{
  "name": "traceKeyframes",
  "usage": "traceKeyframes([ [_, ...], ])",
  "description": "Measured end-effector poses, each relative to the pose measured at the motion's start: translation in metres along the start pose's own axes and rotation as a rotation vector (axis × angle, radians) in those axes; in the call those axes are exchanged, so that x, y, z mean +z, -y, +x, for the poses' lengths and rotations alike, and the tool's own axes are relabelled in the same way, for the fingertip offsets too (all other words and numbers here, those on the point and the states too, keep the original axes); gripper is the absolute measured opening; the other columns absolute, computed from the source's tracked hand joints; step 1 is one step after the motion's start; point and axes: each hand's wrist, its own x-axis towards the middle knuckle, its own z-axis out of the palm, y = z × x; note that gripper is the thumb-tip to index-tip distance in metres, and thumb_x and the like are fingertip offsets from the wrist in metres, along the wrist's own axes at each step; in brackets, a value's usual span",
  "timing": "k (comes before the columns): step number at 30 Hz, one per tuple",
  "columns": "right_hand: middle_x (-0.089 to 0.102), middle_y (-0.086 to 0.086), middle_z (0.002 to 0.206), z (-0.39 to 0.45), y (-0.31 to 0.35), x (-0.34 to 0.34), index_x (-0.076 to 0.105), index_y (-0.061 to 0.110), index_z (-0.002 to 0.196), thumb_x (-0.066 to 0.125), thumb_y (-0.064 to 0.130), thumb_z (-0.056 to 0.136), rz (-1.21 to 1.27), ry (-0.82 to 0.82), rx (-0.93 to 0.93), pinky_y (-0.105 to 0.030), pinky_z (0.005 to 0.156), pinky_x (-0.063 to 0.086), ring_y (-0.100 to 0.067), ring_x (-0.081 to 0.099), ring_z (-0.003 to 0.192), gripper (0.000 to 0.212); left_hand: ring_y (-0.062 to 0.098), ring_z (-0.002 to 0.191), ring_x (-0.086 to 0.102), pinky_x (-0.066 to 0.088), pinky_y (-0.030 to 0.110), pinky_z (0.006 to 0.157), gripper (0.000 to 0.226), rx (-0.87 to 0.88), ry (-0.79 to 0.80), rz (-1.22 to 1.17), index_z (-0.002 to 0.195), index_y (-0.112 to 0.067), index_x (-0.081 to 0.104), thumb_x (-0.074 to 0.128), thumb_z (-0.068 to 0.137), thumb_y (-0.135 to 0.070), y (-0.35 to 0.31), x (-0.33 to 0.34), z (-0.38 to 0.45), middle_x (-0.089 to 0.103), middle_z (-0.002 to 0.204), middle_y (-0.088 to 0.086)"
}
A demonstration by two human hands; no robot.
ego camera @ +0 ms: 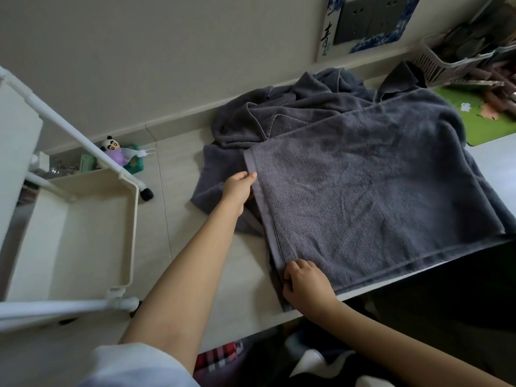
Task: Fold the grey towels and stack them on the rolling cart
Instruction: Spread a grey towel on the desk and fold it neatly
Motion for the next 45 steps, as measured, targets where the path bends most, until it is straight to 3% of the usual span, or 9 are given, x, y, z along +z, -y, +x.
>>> traceKeyframes([
  [2,0.065,-0.01,0.09,0.0,0.003,-0.002,0.062,0.008,0.087,0.058,0.014,0.074,0.096,-0.001,0.051,-0.031,0.068,0.045,-0.032,0.059,0.087,0.015,0.023,0.111,0.058,0.044,0.038,0.103,0.038,-0.003,-0.033,-0.021,0.12,-0.001,0.057,0.065,0.087,-0.018,0.0,0.0,0.0,0.063,0.12,0.012],
  [7,0.064,-0.014,0.084,-0.011,0.008,0.006,0.062,0.006,0.086,0.058,0.013,0.073,0.211,-0.023,0.006,-0.033,0.064,0.045,-0.034,0.06,0.08,0.015,0.024,0.116,0.057,0.041,0.041,0.106,0.044,-0.008,-0.056,-0.011,0.124,-0.001,0.057,0.067,0.085,-0.019,-0.003,0.0,0.001,0.062,0.123,0.013],
  [12,0.056,0.001,0.06,-0.013,0.02,0.017,0.054,0.017,0.063,0.078,0.054,0.035,-0.079,0.112,0.016,-0.022,0.045,0.046,-0.019,0.057,0.052,0.053,0.024,0.117,0.056,0.04,0.038,0.106,0.041,-0.034,-0.071,-0.038,0.123,-0.002,0.056,0.066,0.086,-0.016,-0.003,0.003,0.0,0.062,0.124,0.013],
  [17,0.057,-0.001,0.056,-0.007,0.016,0.015,0.057,0.015,0.057,0.085,0.025,0.031,-0.107,0.04,0.022,-0.022,0.043,0.043,-0.02,0.059,0.051,0.039,0.022,0.113,0.057,0.042,0.031,0.102,0.041,-0.029,-0.078,-0.099,0.124,0.001,0.055,0.066,0.086,-0.01,-0.006,0.0,-0.003,0.061,0.123,0.015],
  [22,0.057,-0.005,0.096,-0.009,-0.022,-0.009,0.06,0.008,0.097,0.056,0.019,0.084,0.191,0.118,-0.004,-0.027,0.082,0.04,-0.024,0.054,0.098,0.017,0.018,0.11,0.056,0.04,0.027,0.089,0.04,-0.034,-0.063,-0.089,0.123,-0.002,0.057,0.066,0.086,-0.014,-0.006,0.001,-0.008,0.062,0.12,0.008],
  [30,0.057,0.01,0.081,-0.019,-0.058,-0.074,0.055,0.025,0.086,0.056,0.025,0.091,0.613,0.306,0.161,-0.017,0.07,0.043,-0.005,0.053,0.072,0.005,0.014,0.094,0.052,0.04,0.025,0.082,0.043,0.201,-0.134,0.05,0.125,-0.016,0.039,0.061,0.088,-0.01,-0.019,0.013,-0.027,0.052,0.107,0.003],
  [36,0.056,0.001,0.071,-0.018,-0.072,-0.096,0.057,0.015,0.09,0.058,0.019,0.09,0.982,0.201,0.278,-0.026,0.064,0.042,-0.013,0.049,0.066,0.004,0.015,0.106,0.056,0.044,0.024,0.087,0.023,0.221,0.012,0.089,0.109,-0.013,0.066,0.049,0.093,-0.013,-0.046,0.03,-0.023,0.061,0.122,0.008],
  [40,0.054,-0.003,0.072,-0.019,-0.097,-0.115,0.058,0.012,0.088,0.057,0.009,0.09,1.191,0.077,0.319,-0.021,0.058,0.04,-0.011,0.05,0.065,0.004,0.021,0.087,0.059,0.049,0.026,0.07,0.031,0.187,0.074,-0.009,0.101,-0.009,0.065,0.037,0.089,-0.003,-0.074,0.055,-0.028,0.058,0.112,0.013],
  [45,0.062,-0.008,0.074,-0.026,-0.146,-0.151,0.065,0.008,0.086,0.048,-0.004,0.088,1.429,-0.18,0.437,-0.019,0.059,0.044,-0.013,0.056,0.067,0.021,0.022,0.12,0.051,0.039,0.029,0.105,0.05,0.512,0.14,0.56,0.123,-0.017,0.059,0.04,0.082,0.005,-0.11,0.11,-0.037,0.052,0.131,0.007],
])
